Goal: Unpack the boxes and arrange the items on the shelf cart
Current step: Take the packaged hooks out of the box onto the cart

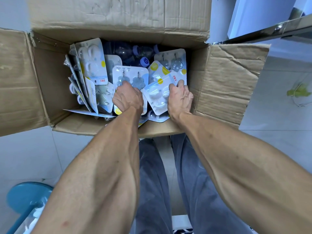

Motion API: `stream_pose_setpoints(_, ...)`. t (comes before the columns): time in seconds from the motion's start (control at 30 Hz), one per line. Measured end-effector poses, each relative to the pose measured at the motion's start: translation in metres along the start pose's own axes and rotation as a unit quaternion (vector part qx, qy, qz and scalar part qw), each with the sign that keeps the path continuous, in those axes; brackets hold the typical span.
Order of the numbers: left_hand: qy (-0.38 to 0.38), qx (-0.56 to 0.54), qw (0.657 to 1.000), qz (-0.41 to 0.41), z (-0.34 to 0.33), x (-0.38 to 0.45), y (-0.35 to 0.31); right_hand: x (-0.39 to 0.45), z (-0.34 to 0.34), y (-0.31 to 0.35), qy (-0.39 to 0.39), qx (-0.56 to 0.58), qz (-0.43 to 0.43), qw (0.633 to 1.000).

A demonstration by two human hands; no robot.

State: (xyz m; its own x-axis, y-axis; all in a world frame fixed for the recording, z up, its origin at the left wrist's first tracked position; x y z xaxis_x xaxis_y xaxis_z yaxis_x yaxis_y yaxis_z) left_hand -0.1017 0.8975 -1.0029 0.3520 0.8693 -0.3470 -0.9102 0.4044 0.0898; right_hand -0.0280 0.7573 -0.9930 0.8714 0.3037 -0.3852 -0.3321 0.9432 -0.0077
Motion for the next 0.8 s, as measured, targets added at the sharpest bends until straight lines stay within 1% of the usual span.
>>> stream_pose_setpoints(0.1,-0.006,0.004,1.000,-0.002,0.002,-0.003,0.001,-0.009,-0.003,-0.004,0.014,-0.008,0.025,1.000)
stream_pose_setpoints(0.13,-0.008,0.005,1.000,-0.003,0.004,-0.004,0.003,-0.012,-0.004,-0.005,0.018,-0.008,0.021,1.000)
stream_pose_setpoints(0.2,-0.013,0.005,1.000,0.002,0.009,-0.005,0.008,-0.019,-0.004,-0.004,0.010,0.012,-0.028,0.999)
stream_pose_setpoints(0.3,-0.014,0.007,1.000,0.003,0.022,-0.008,0.013,-0.023,0.007,0.002,-0.016,0.060,-0.165,0.984)
stream_pose_setpoints(0.33,-0.012,0.008,1.000,0.000,0.027,-0.010,0.014,-0.023,0.013,0.005,-0.019,0.073,-0.193,0.978)
stream_pose_setpoints(0.37,-0.009,0.010,1.000,-0.001,0.033,-0.012,0.014,-0.022,0.020,0.009,-0.019,0.084,-0.205,0.975)
stream_pose_setpoints(0.43,-0.006,0.011,1.000,-0.004,0.050,-0.016,0.014,-0.021,0.040,0.017,-0.019,0.100,-0.201,0.974)
stream_pose_setpoints(0.53,-0.013,-0.013,1.000,-0.011,0.088,-0.029,0.009,-0.021,0.084,0.022,-0.032,0.116,-0.181,0.976)
stream_pose_setpoints(0.6,-0.015,-0.041,0.999,-0.016,0.125,-0.040,0.005,-0.023,0.124,0.022,-0.045,0.132,-0.185,0.973)
stream_pose_setpoints(0.7,-0.021,-0.076,0.996,-0.033,0.200,-0.057,-0.004,-0.036,0.202,0.014,-0.061,0.170,-0.198,0.963)
stream_pose_setpoints(0.8,-0.047,-0.123,0.990,-0.052,0.287,-0.080,-0.023,-0.059,0.290,-0.004,-0.103,0.202,-0.219,0.949)
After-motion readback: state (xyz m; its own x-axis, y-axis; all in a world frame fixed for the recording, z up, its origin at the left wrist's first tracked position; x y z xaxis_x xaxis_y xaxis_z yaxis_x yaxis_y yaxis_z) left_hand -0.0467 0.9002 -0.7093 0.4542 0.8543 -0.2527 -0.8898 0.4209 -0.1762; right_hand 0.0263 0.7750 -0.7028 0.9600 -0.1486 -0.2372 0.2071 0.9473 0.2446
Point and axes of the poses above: each hand's wrist, its own x-axis towards the middle knuckle, its own z-axis out of the back of the hand, y = z × x, the point moved 2 cm from there along x, towards the middle knuckle, and after that the axes turned 14 degrees about -y, right-handed, at the moved point
